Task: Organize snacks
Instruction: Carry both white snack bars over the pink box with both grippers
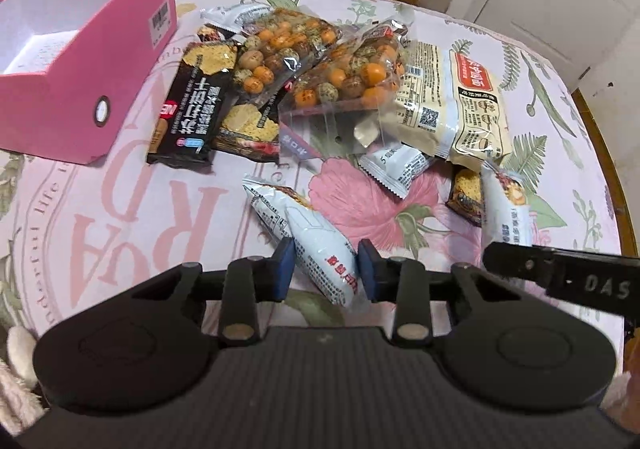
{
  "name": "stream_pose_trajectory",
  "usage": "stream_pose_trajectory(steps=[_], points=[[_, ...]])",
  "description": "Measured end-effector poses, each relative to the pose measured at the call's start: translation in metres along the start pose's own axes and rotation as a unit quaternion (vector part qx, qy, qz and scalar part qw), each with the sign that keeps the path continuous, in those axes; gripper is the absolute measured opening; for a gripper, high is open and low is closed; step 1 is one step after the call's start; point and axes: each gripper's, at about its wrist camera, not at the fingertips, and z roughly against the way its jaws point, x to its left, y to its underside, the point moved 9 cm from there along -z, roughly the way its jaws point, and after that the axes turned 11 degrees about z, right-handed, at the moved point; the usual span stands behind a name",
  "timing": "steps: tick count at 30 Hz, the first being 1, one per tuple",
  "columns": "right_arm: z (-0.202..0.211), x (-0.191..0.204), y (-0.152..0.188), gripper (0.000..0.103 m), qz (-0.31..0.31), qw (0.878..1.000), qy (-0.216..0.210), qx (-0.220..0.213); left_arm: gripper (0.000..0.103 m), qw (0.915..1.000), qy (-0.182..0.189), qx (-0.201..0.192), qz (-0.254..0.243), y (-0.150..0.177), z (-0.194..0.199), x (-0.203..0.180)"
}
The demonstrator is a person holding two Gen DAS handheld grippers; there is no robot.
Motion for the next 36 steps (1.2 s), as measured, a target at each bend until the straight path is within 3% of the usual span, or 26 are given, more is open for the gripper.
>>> stream_pose_trajectory(steps=[10,13,18,26,36], points=[[0.009,0.027,0.006,0.027,0.058,0.998,-0.004,0.002,0.032,0.9998,0.014,0.000,-0.013,0.004,0.028,0.018],[0.014,0.031,0.010,0.027,0.048,0.998,-0.026,0.009,0.032,0.9995,0.020,-0.003,-0.023,0.005,0.043,0.026],[0.027,0.043,0.010,0.027,0.052,0.998,-0.024,0.009,0.032,0.9989,0.020,-0.010,-0.040,0.005,0.069,0.043],[0.051,0.100,0.009,0.027,0.079,0.992,-0.096,0.008,0.031,0.9984,0.024,-0.042,-0.029,-0.005,0.105,0.076],[0.069,0.177,-0.014,0.027,0.171,0.979,-0.110,-0.009,0.031,0.9954,0.015,-0.091,-0.028,-0.032,0.146,0.110]])
